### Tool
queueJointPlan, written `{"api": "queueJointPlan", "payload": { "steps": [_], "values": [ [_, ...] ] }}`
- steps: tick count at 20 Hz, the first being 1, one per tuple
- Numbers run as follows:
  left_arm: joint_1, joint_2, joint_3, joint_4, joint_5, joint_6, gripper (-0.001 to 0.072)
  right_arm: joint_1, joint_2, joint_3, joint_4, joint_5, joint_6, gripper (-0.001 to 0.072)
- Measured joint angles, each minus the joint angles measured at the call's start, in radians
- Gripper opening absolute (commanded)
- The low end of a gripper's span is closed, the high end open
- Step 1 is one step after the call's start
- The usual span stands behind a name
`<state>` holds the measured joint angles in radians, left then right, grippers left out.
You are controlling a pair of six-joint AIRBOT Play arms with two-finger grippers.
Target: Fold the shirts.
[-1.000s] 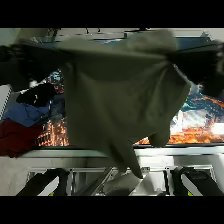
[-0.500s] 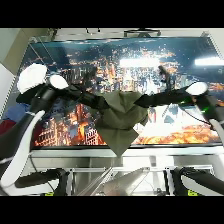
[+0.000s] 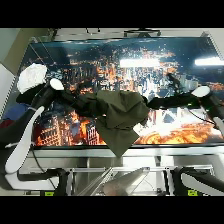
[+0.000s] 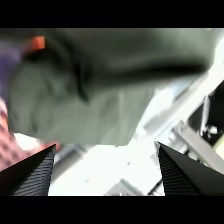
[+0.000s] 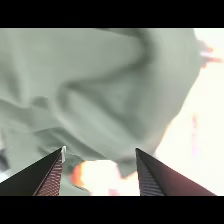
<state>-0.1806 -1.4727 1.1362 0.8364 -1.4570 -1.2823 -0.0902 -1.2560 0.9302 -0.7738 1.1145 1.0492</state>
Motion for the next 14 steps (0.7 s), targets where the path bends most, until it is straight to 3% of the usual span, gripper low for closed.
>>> {"api": "queueJointPlan", "payload": {
  "steps": [6,10,14],
  "values": [
    [0.013,0.183,-0.403,-0.008,0.275,0.058,0.0697,-0.089,0.027,-0.139,-0.053,-0.029,0.037,0.0503],
    [0.014,0.153,-0.484,-0.133,0.391,0.168,0.0696,-0.080,-0.005,-0.231,-0.029,-0.076,0.030,0.0503],
    [0.014,0.076,-0.505,-0.286,0.418,0.272,0.0695,-0.018,-0.063,-0.260,0.056,-0.118,-0.011,0.0502]
  ]
}}
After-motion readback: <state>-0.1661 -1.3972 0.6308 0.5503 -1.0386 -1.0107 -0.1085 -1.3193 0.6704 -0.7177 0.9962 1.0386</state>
